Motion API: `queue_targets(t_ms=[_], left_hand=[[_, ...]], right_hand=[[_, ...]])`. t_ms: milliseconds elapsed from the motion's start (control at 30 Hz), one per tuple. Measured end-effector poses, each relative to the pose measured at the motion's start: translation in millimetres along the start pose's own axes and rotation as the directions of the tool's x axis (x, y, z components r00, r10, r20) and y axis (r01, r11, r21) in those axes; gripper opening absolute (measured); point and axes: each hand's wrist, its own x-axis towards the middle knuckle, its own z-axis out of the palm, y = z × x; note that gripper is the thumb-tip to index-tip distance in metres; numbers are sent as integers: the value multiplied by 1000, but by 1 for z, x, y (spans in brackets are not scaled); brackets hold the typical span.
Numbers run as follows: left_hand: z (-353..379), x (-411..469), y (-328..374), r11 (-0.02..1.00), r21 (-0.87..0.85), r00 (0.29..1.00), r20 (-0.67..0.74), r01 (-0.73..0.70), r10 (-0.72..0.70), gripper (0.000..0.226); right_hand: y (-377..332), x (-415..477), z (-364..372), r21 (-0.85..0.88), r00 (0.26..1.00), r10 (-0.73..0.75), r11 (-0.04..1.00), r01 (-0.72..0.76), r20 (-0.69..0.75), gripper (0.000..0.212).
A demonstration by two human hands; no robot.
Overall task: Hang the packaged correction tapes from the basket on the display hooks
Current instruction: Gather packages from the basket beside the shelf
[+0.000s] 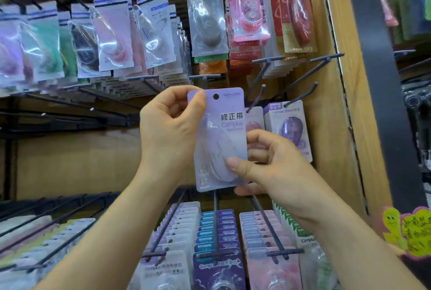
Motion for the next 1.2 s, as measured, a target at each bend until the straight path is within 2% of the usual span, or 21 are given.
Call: queue_targets(t_ms=[167, 300, 600, 800, 900, 1000, 1100, 1200], left_hand=[[-7, 14, -8, 967, -39, 967, 57, 252, -250, 4], [-5, 22, -7, 921, -12, 917, 97, 390, -387, 11], [-8, 25, -16, 855, 191, 844, 160, 482, -512, 21], [-33, 2, -13, 812, 131, 740, 350, 569, -575, 20], [-34, -3, -20, 833, 198, 768, 321, 517, -553, 36], [-30, 2, -32, 829, 248, 791, 256, 501, -555, 36], [-24, 8, -52, 791, 314, 772, 215, 525, -598, 26], [-16, 13, -68, 768, 354, 764, 188, 534, -618, 16]], right_hand=[[-1, 6, 12, -26, 1000, 22, 999, -22, -20, 23], [0, 5, 16, -35, 998, 38, 999, -40, -56, 26], [0, 9, 17, -36, 991, 90, 995, -94, -100, 24], [4, 19, 18, -113, 977, 144, 980, -163, -157, 26], [6, 24, 20, -213, 975, 158, 959, -189, -153, 28], [7, 26, 19, -416, 973, 193, 880, -229, -126, 35], [11, 21, 12, -731, 980, 155, 654, -194, -122, 45], [14, 16, 5, -800, 982, 149, 571, -185, -121, 47]])
